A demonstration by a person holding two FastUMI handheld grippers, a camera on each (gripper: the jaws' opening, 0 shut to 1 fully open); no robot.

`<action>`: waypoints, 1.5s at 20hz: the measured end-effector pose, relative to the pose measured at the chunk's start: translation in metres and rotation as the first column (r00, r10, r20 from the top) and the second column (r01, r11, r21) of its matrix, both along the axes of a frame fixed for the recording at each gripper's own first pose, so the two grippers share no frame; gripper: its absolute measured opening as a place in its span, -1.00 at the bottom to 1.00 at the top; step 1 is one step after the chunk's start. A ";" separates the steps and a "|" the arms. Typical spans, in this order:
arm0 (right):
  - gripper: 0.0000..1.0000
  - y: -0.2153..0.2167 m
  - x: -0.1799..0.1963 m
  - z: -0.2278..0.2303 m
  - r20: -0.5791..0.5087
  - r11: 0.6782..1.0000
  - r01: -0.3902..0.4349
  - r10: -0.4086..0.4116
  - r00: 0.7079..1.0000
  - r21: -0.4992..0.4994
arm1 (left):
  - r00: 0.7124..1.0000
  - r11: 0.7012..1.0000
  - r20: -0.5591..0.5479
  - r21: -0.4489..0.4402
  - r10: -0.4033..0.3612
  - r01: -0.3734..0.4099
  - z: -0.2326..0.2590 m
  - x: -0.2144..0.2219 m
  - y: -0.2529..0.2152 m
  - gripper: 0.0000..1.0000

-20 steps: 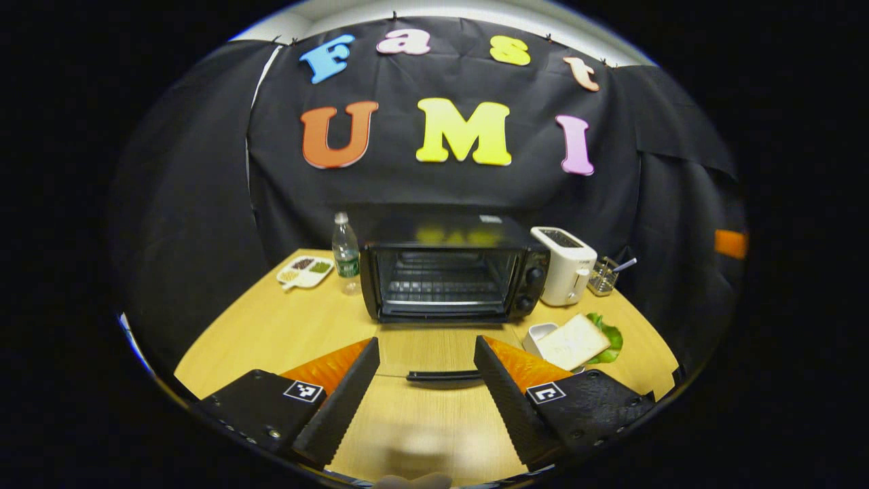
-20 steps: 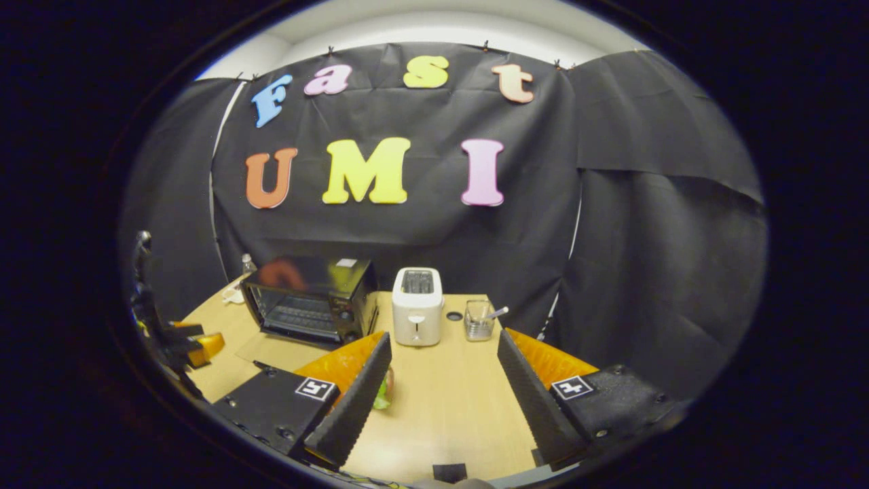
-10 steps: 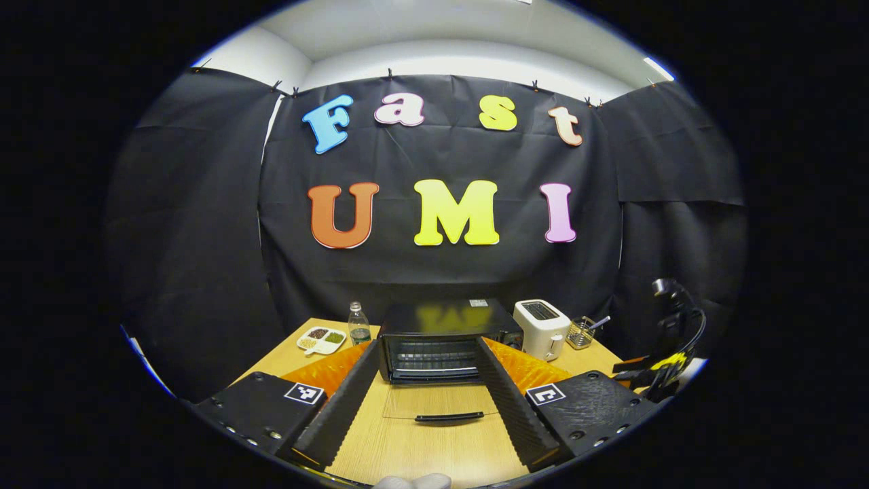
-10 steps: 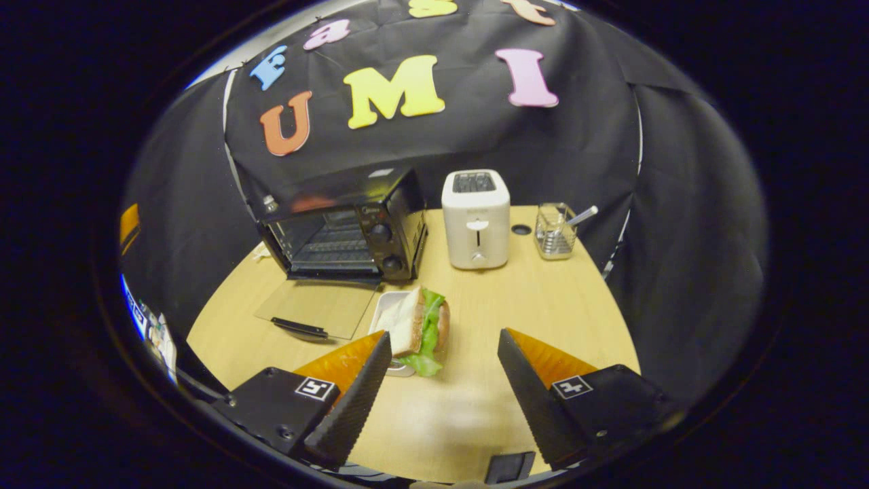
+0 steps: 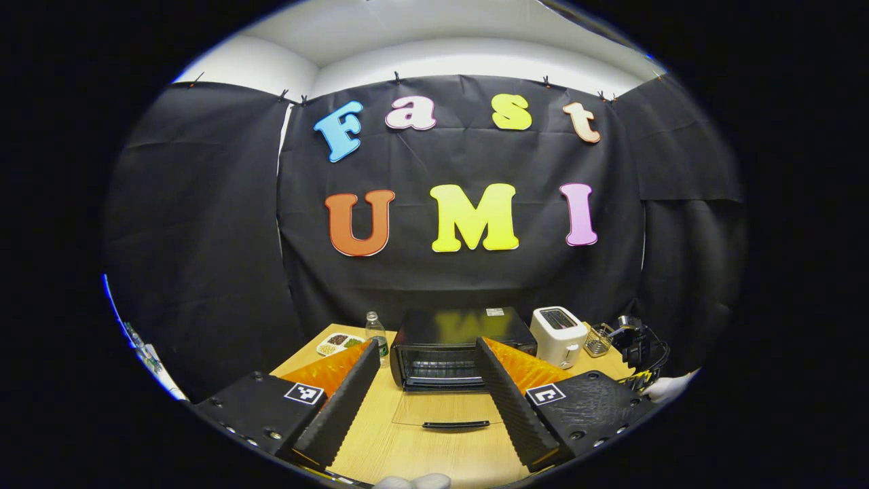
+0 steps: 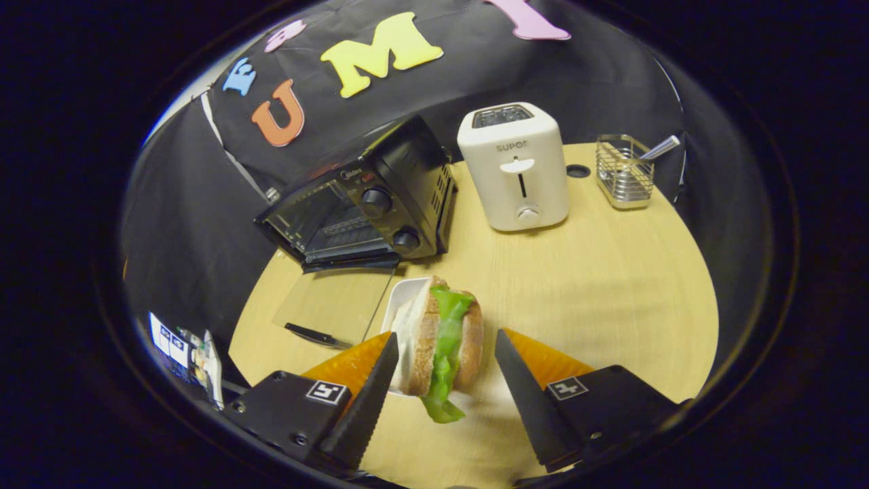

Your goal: Open the electric oven with the left hand, put the food in, and close the electric oven.

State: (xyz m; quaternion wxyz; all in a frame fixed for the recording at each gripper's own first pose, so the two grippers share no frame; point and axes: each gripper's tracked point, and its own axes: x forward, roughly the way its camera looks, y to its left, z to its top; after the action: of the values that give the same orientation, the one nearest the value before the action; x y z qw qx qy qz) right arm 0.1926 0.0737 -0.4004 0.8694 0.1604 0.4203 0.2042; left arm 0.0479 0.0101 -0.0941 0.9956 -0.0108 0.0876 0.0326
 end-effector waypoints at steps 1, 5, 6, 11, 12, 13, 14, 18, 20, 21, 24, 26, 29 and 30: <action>0.42 0.001 0.000 -0.003 -0.021 1.000 -0.016 0.016 1.000 0.014 | 1.000 1.000 -0.003 0.003 0.014 -0.014 -0.001 0.002 -0.001 0.85; -0.10 0.008 0.002 0.004 -0.062 0.995 -0.015 0.021 0.998 0.103 | 0.998 0.998 -0.015 0.009 0.061 -0.061 -0.002 0.004 -0.007 0.84; -0.20 0.011 0.002 0.008 -0.056 0.993 -0.013 0.019 0.998 0.118 | 0.997 0.998 -0.021 0.010 0.070 -0.070 -0.003 0.004 -0.007 0.85; -0.40 0.017 -0.002 0.055 0.036 0.992 0.017 -0.022 0.999 0.125 | 0.998 0.998 -0.008 0.022 0.067 -0.067 -0.001 -0.001 0.001 0.86; -0.40 0.020 -0.002 0.070 0.065 0.989 0.035 -0.045 0.997 0.141 | 0.998 0.998 0.004 0.030 0.063 -0.063 0.001 -0.002 0.003 0.85; -0.22 0.024 -0.002 0.087 0.091 0.984 0.059 -0.076 0.993 0.170 | 0.998 0.998 0.007 0.035 0.055 -0.055 0.001 -0.003 0.006 0.85; -0.22 0.030 -0.002 0.099 0.109 0.975 0.086 -0.109 0.988 0.204 | 0.999 0.998 0.006 0.037 0.043 -0.043 0.000 -0.004 0.007 0.86; -0.23 0.080 0.006 0.127 0.138 0.899 0.204 -0.276 0.951 0.388 | 1.000 0.998 -0.007 0.057 -0.016 0.016 -0.006 -0.012 0.012 0.87; -0.23 0.111 0.009 0.127 0.120 0.843 0.253 -0.346 0.931 0.475 | 0.999 0.996 -0.012 0.072 -0.043 0.044 -0.009 -0.015 0.019 0.87; -0.23 0.124 0.010 0.123 0.113 0.823 0.274 -0.374 0.920 0.499 | 0.998 0.995 -0.018 0.081 -0.053 0.055 -0.013 -0.017 0.023 0.87; -0.24 0.164 0.014 0.107 0.103 0.787 0.319 -0.432 0.896 0.529 | 0.996 0.991 -0.023 0.099 -0.089 0.091 -0.018 -0.021 0.034 0.87; -0.24 0.190 0.027 0.094 0.083 0.751 0.355 -0.475 0.876 0.557 | 0.994 0.988 -0.030 0.107 -0.109 0.112 -0.023 -0.024 0.040 0.87; -0.23 0.220 0.053 0.074 0.057 0.708 0.410 -0.534 0.843 0.575 | 0.991 0.985 -0.048 0.112 -0.126 0.131 -0.036 -0.031 0.056 0.91; -0.23 0.227 0.062 0.067 0.057 0.700 0.428 -0.554 0.830 0.572 | 0.991 0.984 -0.052 0.119 -0.127 0.132 -0.039 -0.032 0.061 0.92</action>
State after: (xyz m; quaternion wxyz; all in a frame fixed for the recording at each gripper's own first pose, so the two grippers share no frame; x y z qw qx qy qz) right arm 0.2546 0.3005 -0.3331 0.8530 0.4794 0.1862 0.0890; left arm 0.0162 0.0714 -0.1326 0.9922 0.0568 0.1081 -0.0266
